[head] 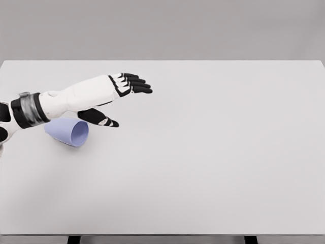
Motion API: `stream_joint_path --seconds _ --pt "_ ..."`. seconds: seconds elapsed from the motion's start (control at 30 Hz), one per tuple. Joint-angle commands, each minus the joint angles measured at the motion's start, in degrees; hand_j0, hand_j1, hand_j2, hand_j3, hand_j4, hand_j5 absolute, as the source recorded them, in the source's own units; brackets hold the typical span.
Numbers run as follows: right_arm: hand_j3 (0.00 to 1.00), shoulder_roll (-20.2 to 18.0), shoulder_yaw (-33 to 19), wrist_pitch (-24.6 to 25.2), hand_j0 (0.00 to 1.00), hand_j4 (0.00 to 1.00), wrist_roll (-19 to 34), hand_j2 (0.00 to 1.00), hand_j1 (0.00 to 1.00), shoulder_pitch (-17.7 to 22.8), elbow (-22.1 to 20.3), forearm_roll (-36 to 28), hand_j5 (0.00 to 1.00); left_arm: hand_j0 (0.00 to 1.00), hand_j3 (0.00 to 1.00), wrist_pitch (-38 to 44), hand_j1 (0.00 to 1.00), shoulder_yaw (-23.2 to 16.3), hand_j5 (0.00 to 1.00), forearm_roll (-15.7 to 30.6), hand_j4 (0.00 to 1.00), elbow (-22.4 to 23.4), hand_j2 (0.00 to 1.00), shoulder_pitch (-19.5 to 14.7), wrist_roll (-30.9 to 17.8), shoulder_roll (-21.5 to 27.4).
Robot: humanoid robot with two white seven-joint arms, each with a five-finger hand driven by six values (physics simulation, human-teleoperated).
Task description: Flip the cup with left arm and place it on the table
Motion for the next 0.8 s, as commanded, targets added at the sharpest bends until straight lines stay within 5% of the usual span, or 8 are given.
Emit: stream_joint_path --seconds 0.0,0.2,0.33,0.4,0.47,0.53,0.6,0.77 --pt "1.00 0.00 0.26 0.00 1.00 1.00 0.05 1.00 1.00 0.09 -0.16 0.13 1.00 1.00 1.00 0.15 1.00 -0.54 1.00 0.05 1.00 0.06 1.00 -0.09 0.01 -0.27" --pt "1.00 0.00 0.00 0.00 1.00 1.00 -0.04 1.00 1.00 0.09 0.10 -0.04 1.00 1.00 1.00 0.06 1.00 0.60 1.00 -0.03 1.00 3.13 1.00 -0.88 -3.24 -0.45" --pt "1.00 0.00 0.00 0.00 1.00 1.00 -0.04 1.00 1.00 0.09 0.10 0.05 1.00 1.00 1.00 0.15 1.00 0.60 1.00 -0.47 1.00 2.61 1.00 -7.47 -5.46 -1.59" --pt "1.00 0.00 0.00 0.00 1.00 1.00 -0.04 1.00 1.00 0.09 0.10 -0.04 1.00 1.00 1.00 6.37 1.00 6.40 1.00 -2.41 1.00 3.65 1.00 -7.56 -5.46 -0.02" --pt "1.00 0.00 0.00 0.00 1.00 1.00 -0.04 1.00 1.00 0.09 0.10 -0.04 1.00 1.00 1.00 7.44 1.00 0.88 1.00 -0.39 1.00 3.05 1.00 -8.61 -5.18 16.06" --pt "1.00 0.00 0.00 0.00 1.00 1.00 -0.04 1.00 1.00 0.09 0.10 -0.04 1.00 1.00 1.00 7.53 1.00 -6.33 1.00 2.34 1.00 3.04 1.00 -9.84 13.17 25.73" --pt "1.00 0.00 0.00 0.00 1.00 1.00 -0.04 1.00 1.00 0.09 0.10 0.05 1.00 1.00 1.00 7.01 1.00 -9.42 1.00 3.74 1.00 3.05 1.00 -9.76 20.66 28.91" --pt "1.00 0.00 0.00 0.00 1.00 1.00 -0.04 1.00 1.00 0.09 0.10 0.05 1.00 1.00 1.00 14.21 1.00 -16.27 1.00 26.59 1.00 3.48 1.00 -9.76 8.19 25.74"
